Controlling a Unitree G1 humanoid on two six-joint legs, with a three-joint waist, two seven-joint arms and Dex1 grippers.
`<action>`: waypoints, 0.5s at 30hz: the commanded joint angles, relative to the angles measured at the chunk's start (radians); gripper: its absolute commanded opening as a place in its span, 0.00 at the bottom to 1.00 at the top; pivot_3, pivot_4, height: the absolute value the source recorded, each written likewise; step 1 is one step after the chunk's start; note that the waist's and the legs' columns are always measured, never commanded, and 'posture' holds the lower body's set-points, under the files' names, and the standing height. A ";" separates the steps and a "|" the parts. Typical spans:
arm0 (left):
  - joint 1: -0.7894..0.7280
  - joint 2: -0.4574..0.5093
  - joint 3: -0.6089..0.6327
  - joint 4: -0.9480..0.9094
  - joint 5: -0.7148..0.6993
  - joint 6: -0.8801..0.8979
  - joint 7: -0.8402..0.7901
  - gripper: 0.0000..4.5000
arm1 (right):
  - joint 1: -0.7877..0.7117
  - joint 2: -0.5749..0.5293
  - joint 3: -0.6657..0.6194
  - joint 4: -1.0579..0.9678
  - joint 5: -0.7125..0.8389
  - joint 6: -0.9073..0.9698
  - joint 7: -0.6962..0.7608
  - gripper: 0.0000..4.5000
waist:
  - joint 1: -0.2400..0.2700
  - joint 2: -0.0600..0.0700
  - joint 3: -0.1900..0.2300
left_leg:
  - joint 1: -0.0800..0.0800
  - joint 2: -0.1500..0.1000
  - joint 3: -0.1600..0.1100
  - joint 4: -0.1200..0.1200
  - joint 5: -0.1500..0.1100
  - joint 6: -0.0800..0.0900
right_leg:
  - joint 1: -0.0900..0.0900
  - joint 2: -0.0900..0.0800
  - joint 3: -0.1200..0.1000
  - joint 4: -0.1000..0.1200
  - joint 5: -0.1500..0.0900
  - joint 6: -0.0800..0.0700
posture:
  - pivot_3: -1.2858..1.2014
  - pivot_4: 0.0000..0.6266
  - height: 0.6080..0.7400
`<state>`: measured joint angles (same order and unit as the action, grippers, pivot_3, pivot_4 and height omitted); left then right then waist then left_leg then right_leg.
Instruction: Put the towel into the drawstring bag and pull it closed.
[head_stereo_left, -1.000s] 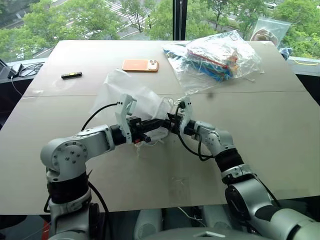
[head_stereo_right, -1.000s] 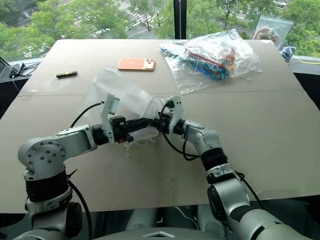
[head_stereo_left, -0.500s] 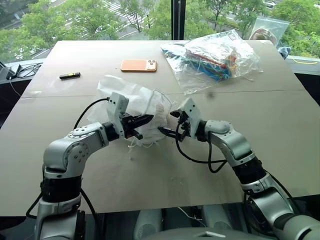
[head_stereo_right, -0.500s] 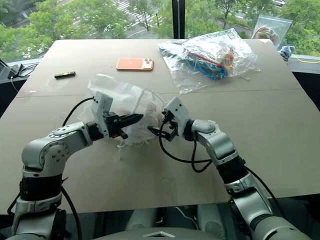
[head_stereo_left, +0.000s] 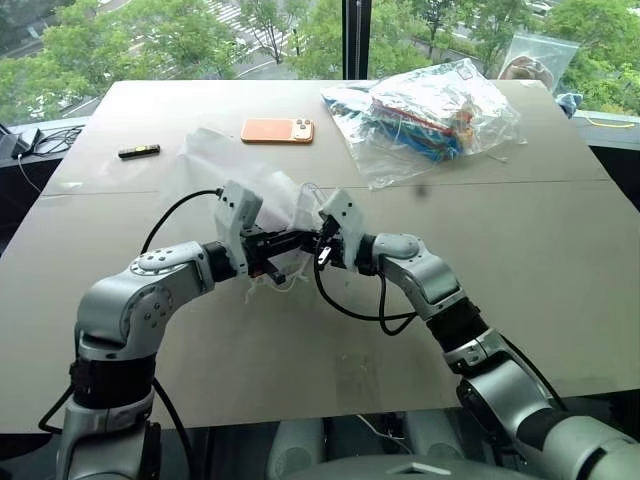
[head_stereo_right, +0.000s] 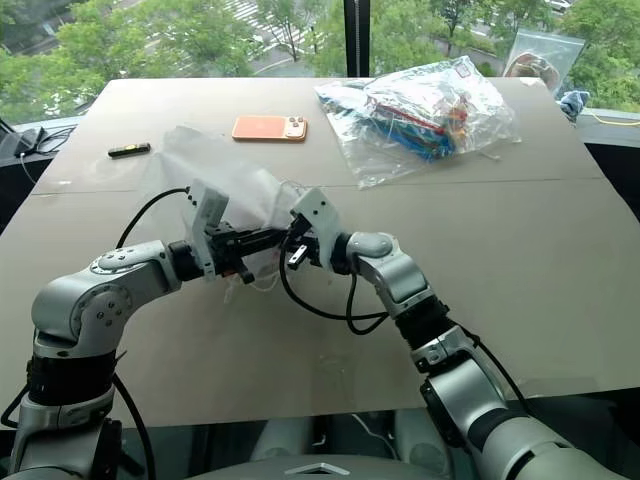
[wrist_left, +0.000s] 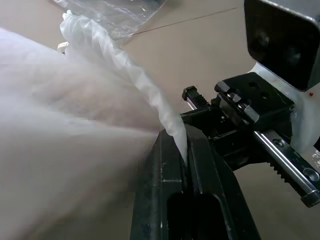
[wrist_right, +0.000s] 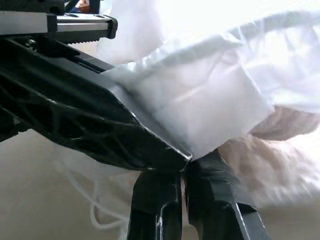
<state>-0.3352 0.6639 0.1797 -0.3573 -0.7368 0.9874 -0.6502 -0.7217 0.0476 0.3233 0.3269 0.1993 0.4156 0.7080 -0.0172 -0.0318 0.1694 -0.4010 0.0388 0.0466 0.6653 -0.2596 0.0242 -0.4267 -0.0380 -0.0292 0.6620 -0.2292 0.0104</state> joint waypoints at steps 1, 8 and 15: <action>0.030 0.030 0.051 -0.042 -0.037 -0.005 -0.027 0.00 | -0.072 0.045 0.007 0.073 -0.020 -0.101 0.028 0.02 | -0.001 0.000 0.000 | 0.000 0.000 0.000 0.000 0.000 0.000 | 0.000 -0.001 0.000 0.000 0.000 0.000 | 0.52 0.24 1.00; 0.063 0.073 0.031 0.004 0.049 -0.095 -0.057 0.00 | -0.108 0.105 -0.005 0.363 -0.086 -0.306 0.013 0.02 | 0.001 0.000 0.000 | 0.001 0.000 0.000 -0.002 0.000 0.000 | 0.000 0.000 -0.001 0.000 0.000 0.000 | 0.52 0.24 1.00; 0.071 0.114 -0.023 0.102 0.203 -0.274 -0.098 0.00 | 0.061 -0.071 -0.021 -0.049 -0.046 -0.151 0.079 0.54 | 0.006 0.001 0.001 | 0.000 -0.001 0.000 -0.002 0.000 -0.001 | 0.000 -0.005 -0.001 -0.001 0.000 0.000 | 0.52 0.24 1.00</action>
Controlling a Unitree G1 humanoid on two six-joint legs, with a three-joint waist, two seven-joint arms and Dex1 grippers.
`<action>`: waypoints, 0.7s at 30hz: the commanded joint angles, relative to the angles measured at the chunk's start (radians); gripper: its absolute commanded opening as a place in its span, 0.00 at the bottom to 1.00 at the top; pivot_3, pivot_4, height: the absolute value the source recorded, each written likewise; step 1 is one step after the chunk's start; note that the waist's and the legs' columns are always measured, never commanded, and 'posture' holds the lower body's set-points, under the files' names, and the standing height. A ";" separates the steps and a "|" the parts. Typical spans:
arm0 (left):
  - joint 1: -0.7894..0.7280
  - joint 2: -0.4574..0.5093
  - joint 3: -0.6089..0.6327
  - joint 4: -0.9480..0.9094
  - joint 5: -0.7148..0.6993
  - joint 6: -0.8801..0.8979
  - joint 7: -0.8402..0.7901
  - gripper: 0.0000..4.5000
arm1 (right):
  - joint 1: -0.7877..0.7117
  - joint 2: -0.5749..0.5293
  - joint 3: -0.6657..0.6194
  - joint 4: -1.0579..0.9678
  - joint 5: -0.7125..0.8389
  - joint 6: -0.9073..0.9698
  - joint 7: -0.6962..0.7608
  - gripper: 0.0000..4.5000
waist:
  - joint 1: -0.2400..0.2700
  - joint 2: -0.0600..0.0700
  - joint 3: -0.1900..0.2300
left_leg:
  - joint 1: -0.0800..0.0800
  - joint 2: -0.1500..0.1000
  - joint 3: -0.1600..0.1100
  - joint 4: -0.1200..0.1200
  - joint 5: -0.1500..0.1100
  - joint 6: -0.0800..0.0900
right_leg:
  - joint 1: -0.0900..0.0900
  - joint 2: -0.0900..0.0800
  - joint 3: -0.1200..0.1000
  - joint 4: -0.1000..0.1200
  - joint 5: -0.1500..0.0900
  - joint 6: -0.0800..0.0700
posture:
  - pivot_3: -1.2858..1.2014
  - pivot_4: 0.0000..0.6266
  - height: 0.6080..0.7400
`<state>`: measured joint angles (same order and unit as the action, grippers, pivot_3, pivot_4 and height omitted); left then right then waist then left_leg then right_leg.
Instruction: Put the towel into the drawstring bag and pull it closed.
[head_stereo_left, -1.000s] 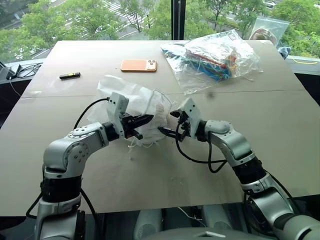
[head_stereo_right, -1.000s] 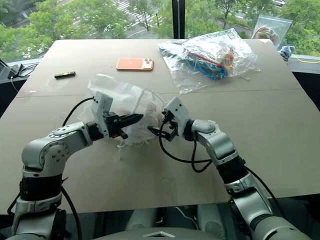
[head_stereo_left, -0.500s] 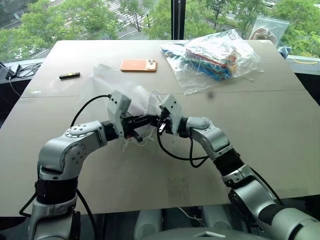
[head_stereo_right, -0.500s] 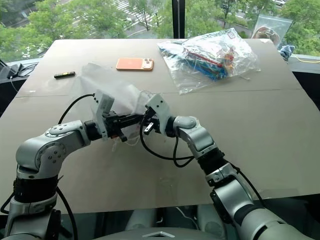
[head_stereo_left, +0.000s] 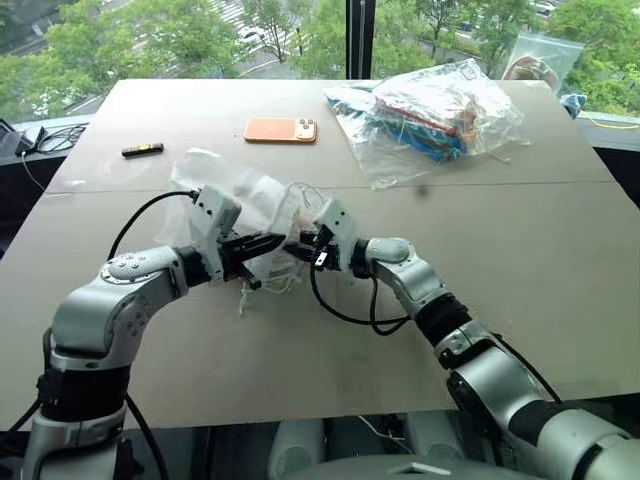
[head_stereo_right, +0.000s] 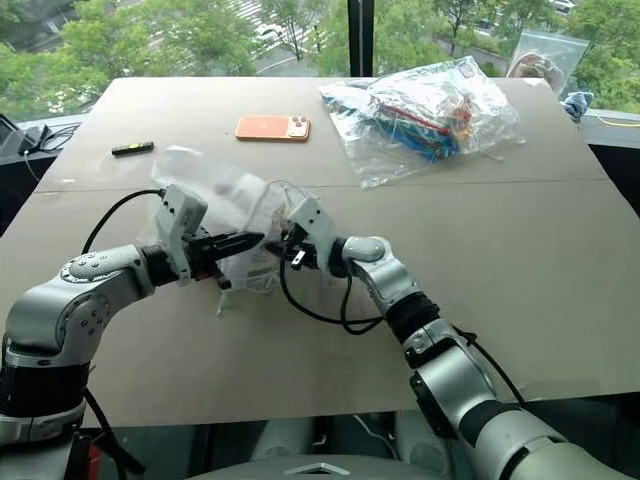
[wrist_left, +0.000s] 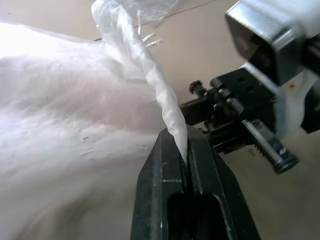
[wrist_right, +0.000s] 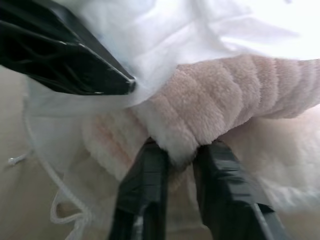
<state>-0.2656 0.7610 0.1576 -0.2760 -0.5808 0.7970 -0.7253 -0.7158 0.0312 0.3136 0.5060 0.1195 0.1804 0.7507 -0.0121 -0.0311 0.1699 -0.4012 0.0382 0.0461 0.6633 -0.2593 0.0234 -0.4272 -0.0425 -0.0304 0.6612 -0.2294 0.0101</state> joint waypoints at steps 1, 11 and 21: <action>0.003 0.016 -0.001 0.030 0.057 -0.101 -0.029 0.00 | 0.075 -0.078 -0.013 -0.303 0.039 0.120 0.037 0.63 | 0.000 0.000 0.000 | 0.000 0.000 0.000 0.000 0.000 0.000 | 0.000 0.000 0.000 0.000 0.000 0.000 | 0.52 0.24 1.00; 0.009 -0.012 -0.007 0.009 0.094 -0.178 -0.032 0.00 | -0.178 -0.099 -0.041 -0.019 -0.144 0.035 -0.214 0.63 | -0.024 0.001 0.001 | 0.000 0.001 0.002 0.000 0.000 0.000 | -0.003 0.005 0.002 0.002 0.000 0.000 | 0.52 0.24 1.00; 0.168 0.029 0.033 -0.079 0.106 -0.203 -0.055 0.00 | -0.357 -0.047 -0.097 0.322 -0.141 -0.101 -0.202 0.63 | -0.027 0.001 0.001 | -0.014 0.001 0.002 0.001 0.003 -0.004 | -0.015 0.001 0.002 0.002 0.000 0.000 | 0.52 0.24 1.00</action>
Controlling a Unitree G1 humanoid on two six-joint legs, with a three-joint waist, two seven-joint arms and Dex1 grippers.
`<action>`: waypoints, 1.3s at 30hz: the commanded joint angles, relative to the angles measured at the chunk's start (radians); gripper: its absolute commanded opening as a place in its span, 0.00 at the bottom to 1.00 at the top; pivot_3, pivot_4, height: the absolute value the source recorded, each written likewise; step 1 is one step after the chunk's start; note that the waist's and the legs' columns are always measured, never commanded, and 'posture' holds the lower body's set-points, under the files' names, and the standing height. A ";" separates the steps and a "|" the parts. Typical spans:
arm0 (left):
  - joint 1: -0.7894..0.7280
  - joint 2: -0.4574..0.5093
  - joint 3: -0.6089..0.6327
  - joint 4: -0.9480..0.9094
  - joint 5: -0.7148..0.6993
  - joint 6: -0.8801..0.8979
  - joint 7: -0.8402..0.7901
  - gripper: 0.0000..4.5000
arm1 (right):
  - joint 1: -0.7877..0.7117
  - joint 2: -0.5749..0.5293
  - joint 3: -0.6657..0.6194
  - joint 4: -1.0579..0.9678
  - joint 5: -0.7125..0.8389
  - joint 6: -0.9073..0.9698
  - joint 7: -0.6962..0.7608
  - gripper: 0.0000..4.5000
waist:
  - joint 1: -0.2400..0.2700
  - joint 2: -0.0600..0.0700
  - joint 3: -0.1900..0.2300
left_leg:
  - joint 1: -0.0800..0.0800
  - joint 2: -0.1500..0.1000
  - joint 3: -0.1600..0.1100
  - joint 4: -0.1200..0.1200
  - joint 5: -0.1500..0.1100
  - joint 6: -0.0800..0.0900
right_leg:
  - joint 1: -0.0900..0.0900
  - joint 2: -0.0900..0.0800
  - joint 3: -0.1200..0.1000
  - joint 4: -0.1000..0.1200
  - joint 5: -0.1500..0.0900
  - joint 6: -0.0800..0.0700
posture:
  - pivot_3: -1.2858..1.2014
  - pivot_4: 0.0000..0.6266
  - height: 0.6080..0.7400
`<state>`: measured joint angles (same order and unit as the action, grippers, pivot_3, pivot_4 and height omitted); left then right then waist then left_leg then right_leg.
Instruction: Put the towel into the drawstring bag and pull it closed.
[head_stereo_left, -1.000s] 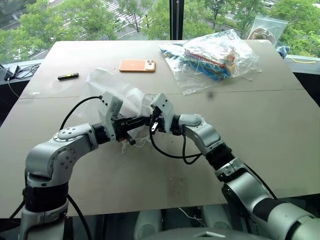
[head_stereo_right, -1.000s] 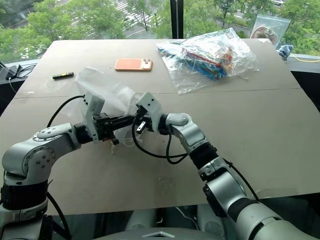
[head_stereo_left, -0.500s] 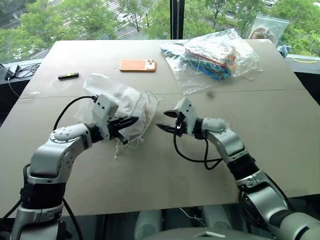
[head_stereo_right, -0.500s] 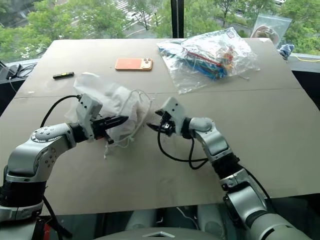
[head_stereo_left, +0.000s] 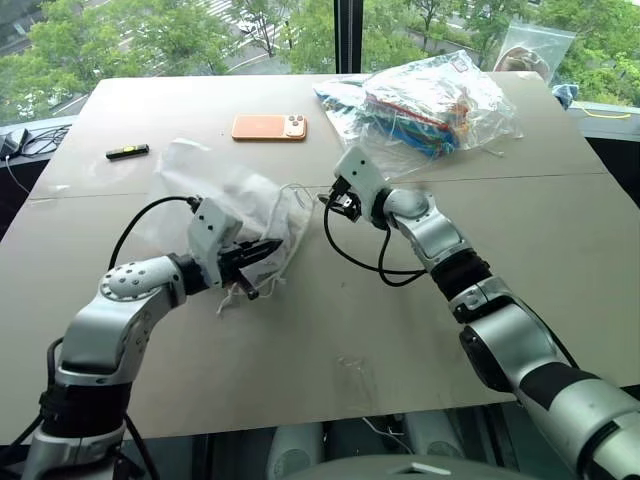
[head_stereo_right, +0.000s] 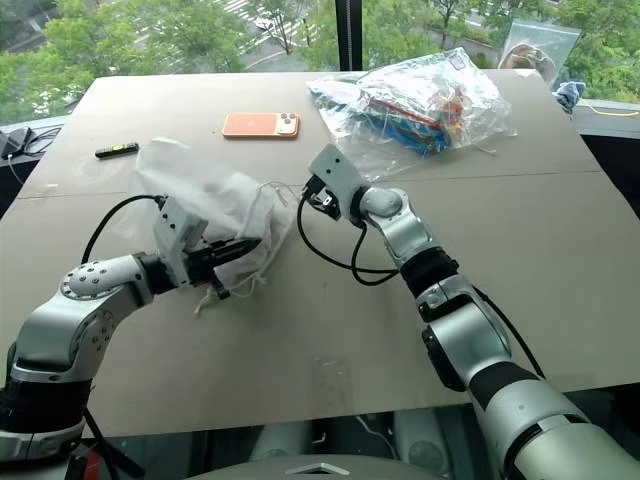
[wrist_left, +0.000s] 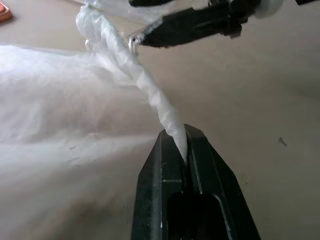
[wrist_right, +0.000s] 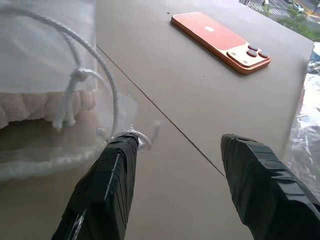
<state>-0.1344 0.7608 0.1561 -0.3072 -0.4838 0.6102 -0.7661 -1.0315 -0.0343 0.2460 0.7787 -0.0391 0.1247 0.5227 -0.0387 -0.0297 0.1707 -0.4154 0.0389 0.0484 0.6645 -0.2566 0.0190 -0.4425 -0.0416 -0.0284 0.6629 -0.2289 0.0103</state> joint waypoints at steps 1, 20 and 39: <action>0.055 0.034 0.039 -0.051 0.011 -0.019 -0.016 0.00 | -0.049 0.029 -0.032 0.068 0.027 -0.038 0.056 0.63 | -0.002 0.000 0.000 | 0.000 0.000 0.000 0.000 0.000 0.000 | 0.000 0.000 0.000 0.000 0.000 0.000 | 0.52 0.24 1.00; 0.090 0.075 0.088 0.061 0.060 -0.127 -0.077 0.00 | 0.153 -0.002 0.031 -0.236 0.041 0.158 0.319 0.63 | 0.000 0.000 0.000 | 0.001 0.000 -0.001 0.001 -0.002 0.003 | 0.000 0.000 -0.001 0.002 0.000 0.000 | 0.52 0.24 1.00; 0.089 0.055 0.071 0.040 0.067 -0.121 -0.081 0.00 | 0.106 0.019 -0.018 -0.149 0.096 0.236 0.251 0.63 | -0.002 0.000 0.000 | 0.001 0.000 0.000 0.002 -0.002 0.003 | 0.001 0.002 -0.001 0.002 0.000 0.000 | 0.52 0.24 1.00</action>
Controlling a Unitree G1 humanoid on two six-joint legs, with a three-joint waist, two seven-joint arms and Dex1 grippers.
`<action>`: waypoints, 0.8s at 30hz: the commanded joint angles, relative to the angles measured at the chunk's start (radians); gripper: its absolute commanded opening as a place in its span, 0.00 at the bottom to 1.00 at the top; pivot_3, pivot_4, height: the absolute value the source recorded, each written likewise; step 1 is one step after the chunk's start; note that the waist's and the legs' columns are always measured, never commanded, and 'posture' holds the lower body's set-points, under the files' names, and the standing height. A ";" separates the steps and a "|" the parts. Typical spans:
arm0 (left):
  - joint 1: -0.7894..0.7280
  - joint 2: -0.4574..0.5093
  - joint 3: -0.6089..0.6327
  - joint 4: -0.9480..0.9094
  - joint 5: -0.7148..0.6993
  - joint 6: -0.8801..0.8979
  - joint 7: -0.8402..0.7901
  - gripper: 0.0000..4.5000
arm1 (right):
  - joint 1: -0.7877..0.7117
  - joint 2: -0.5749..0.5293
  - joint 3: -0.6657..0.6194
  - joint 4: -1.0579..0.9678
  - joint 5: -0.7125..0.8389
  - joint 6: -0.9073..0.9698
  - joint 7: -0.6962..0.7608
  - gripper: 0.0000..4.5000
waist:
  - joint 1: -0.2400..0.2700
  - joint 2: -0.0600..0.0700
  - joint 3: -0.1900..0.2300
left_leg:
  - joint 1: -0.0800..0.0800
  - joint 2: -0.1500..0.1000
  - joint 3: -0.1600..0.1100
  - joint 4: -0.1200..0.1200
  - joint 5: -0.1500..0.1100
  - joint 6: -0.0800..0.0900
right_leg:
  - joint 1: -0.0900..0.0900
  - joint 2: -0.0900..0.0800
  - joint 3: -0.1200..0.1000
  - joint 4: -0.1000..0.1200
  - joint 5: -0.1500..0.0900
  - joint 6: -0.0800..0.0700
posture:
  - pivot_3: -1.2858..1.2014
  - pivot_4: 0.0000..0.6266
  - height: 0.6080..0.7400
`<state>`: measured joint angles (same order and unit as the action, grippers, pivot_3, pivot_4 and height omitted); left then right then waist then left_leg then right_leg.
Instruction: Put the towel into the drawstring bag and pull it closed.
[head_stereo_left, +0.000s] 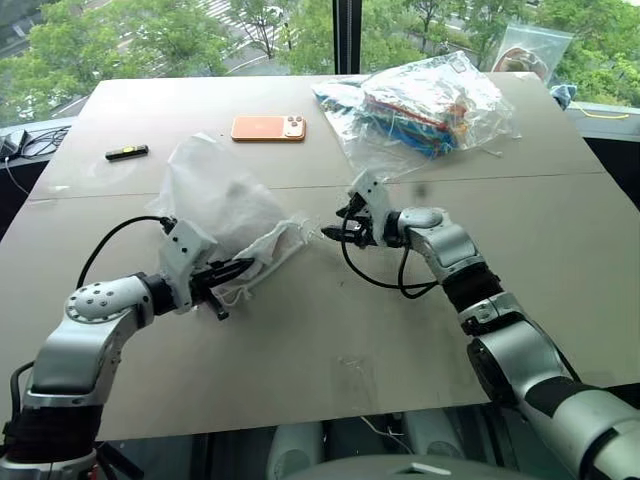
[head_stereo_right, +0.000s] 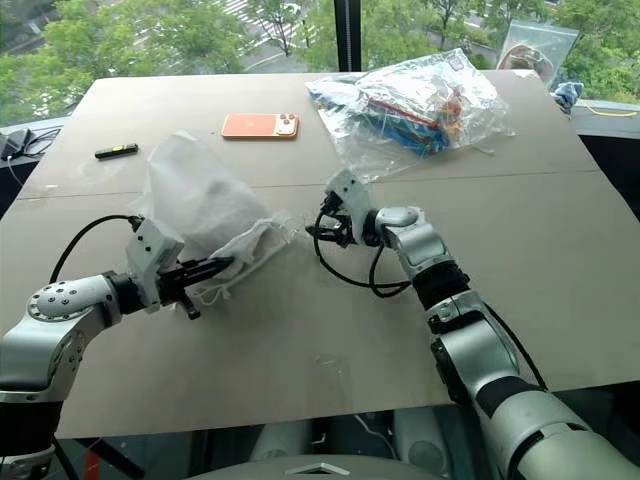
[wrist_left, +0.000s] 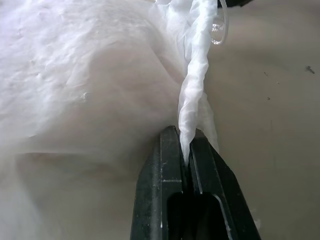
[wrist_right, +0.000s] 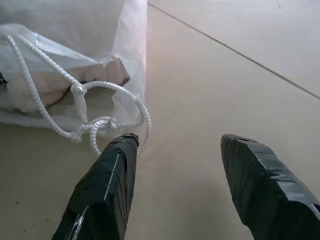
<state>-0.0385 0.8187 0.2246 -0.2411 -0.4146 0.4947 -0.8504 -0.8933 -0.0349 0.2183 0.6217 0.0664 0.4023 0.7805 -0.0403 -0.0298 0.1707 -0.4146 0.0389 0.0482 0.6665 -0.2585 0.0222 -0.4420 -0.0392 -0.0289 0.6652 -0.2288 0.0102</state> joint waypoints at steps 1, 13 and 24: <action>-0.005 -0.005 0.003 -0.030 -0.003 -0.005 0.005 0.00 | -0.034 0.027 0.011 0.015 -0.011 -0.045 -0.009 0.63 | 0.001 0.000 0.000 | 0.000 0.000 0.000 0.000 0.000 0.000 | 0.000 0.000 0.000 0.000 0.000 0.000 | 0.52 0.24 1.00; 0.013 -0.022 0.010 -0.070 -0.008 0.009 0.028 0.00 | -0.071 0.107 0.015 0.119 -0.050 -0.136 -0.075 0.63 | -0.002 0.000 0.000 | 0.000 0.000 0.000 0.000 0.002 -0.003 | 0.000 -0.002 0.000 0.000 0.000 0.000 | 0.52 0.24 1.00; 0.027 -0.028 0.015 -0.082 -0.009 0.010 0.033 0.00 | -0.076 0.157 -0.026 0.263 -0.061 -0.336 -0.121 0.00 | -0.001 0.000 0.000 | 0.000 0.000 0.000 0.000 0.002 -0.003 | 0.000 -0.003 0.000 0.001 0.000 0.000 | 0.52 0.24 1.00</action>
<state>-0.0137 0.7924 0.2244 -0.2897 -0.4155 0.5132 -0.8210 -0.9651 0.1219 0.1997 0.8911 0.0054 0.1131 0.6670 -0.0408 -0.0299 0.1705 -0.4144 0.0389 0.0477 0.6669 -0.2567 0.0192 -0.4419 -0.0419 -0.0291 0.6663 -0.2288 0.0101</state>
